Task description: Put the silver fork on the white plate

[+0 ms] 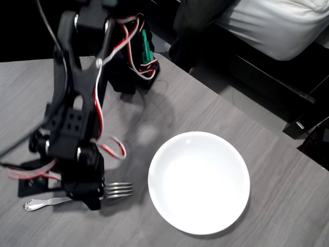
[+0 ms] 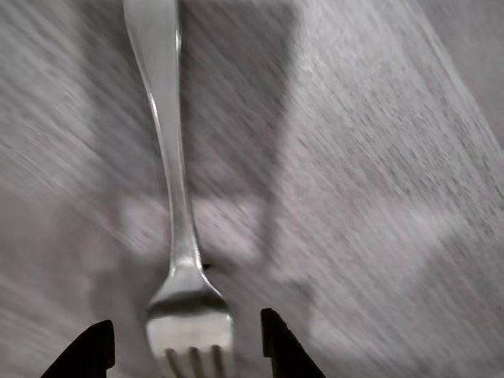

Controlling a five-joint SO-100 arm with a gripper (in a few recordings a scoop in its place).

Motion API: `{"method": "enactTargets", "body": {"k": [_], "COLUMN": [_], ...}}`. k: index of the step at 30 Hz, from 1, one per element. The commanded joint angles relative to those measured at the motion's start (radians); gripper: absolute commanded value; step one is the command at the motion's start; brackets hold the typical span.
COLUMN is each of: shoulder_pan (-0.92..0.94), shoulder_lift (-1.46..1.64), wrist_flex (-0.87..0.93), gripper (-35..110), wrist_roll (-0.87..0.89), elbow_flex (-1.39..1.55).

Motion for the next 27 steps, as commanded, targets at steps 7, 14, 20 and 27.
{"method": "enactTargets", "body": {"k": [7,14,20,27], "shoulder_pan": [0.008,-0.009,-0.020,-0.031], "shoulder_lift": [-0.040,-0.044,-0.066,-0.106], "wrist_flex": [0.003,-0.002,0.000,0.005], "gripper": [21,20,12,0], "wrist_roll": [-0.023,-0.025,-0.026,-0.025], "elbow_flex": [-0.087,-0.089,-0.104,-0.124]}}
